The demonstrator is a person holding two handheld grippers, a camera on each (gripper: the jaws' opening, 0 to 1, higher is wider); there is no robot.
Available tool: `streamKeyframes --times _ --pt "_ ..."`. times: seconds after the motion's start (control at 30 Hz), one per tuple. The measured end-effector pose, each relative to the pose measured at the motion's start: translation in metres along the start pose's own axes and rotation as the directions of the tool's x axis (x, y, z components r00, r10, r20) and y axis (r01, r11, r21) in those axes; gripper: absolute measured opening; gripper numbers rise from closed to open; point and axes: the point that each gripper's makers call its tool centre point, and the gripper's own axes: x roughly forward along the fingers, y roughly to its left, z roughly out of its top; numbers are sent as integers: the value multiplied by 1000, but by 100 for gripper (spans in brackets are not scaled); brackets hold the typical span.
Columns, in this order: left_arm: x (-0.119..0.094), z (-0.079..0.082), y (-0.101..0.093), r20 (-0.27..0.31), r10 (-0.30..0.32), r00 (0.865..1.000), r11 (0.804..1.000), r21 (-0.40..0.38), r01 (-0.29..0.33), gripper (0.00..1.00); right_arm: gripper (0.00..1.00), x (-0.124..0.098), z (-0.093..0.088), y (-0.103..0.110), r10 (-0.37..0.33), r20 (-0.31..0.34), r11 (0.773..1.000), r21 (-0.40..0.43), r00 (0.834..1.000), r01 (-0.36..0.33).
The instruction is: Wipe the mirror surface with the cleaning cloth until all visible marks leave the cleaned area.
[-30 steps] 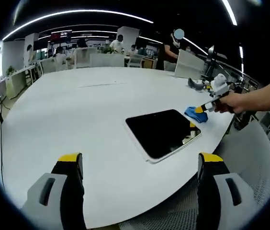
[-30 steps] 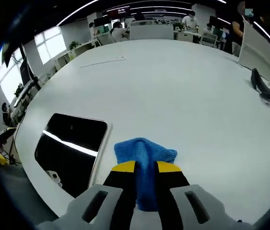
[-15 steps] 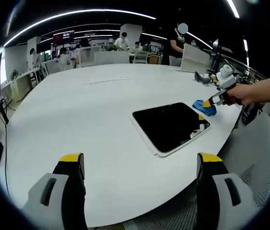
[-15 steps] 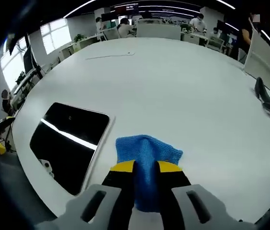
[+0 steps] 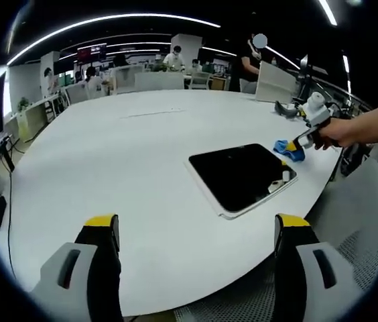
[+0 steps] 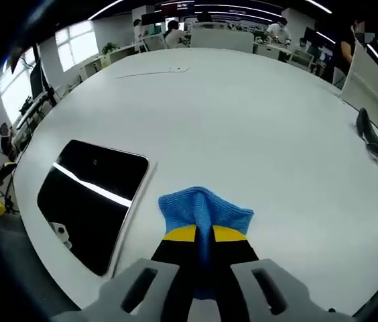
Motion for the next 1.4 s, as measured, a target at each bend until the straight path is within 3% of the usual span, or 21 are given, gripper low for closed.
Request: streamKeyframes --times 0.17,0.23,0.3,0.37,0.57,0.73,0.8,0.9,1.13,1.3,1.4 --pt "1 -1 -1 3 -17 1000 1000 -10 17 95 2 0 0 0 11 4 1000 13 1000 -11" --pt "1 0 -2 7 -22 1000 1000 -4 22 95 1 -2 1 0 11 -13 998 65 1000 -10" --pt "2 0 -2 3 -26 1000 1000 1 26 95 1 -4 13 3 33 25 979 201 999 -38" --pt "1 1 -2 6 -28 1000 1000 3 28 96 1 -9 25 -1 11 51 984 176 999 -20" --pt "0 2 -2 15 -27 1000 1000 -3 27 94 1 -21 60 22 63 105 980 180 993 -81" --pt "1 3 -4 14 -40 999 999 6 39 95 1 -18 74 39 126 107 971 191 986 -145" --pt "1 3 -4 15 -39 999 999 14 39 95 1 -13 74 43 130 97 969 199 987 -147" --pt "1 4 -3 20 -32 999 999 15 32 94 1 -3 69 54 159 73 947 271 985 -173" --pt "1 5 0 23 -15 1000 1000 23 15 98 1 20 62 67 170 31 937 305 985 -171" --pt "2 3 -3 6 -33 999 999 17 33 99 1 27 61 76 178 22 936 304 984 -176" --pt "2 3 -3 10 -30 1000 999 16 30 99 0 29 58 78 144 33 959 240 989 -147"
